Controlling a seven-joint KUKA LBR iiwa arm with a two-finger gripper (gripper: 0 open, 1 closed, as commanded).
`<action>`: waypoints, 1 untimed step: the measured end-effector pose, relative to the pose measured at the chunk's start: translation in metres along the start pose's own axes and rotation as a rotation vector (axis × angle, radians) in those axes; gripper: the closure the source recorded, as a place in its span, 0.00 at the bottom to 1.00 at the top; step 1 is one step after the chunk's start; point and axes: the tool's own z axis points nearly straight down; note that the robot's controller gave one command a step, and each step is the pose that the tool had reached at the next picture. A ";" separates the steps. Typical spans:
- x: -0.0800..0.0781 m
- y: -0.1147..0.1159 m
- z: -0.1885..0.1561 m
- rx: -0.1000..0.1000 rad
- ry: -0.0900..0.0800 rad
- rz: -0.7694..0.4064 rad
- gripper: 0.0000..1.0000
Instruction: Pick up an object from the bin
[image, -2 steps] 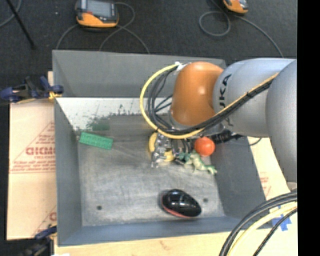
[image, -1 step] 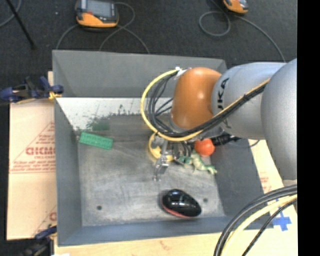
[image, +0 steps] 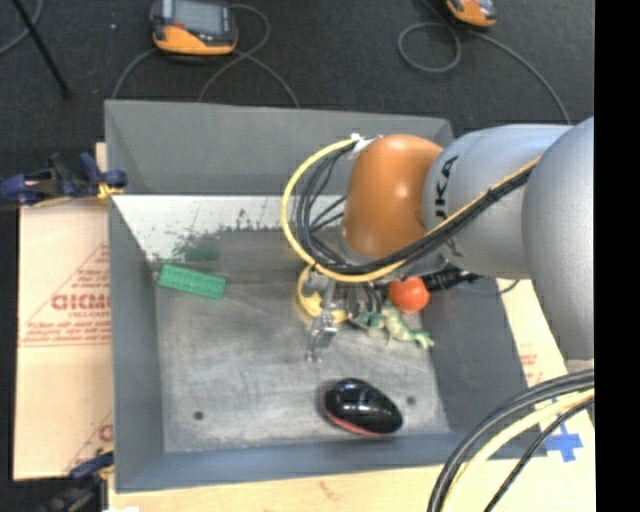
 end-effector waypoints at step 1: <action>-0.026 -0.027 0.042 -0.016 -0.047 0.249 1.00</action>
Offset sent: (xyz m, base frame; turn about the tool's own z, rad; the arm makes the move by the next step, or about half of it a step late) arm 0.0000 0.0000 0.0000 0.0000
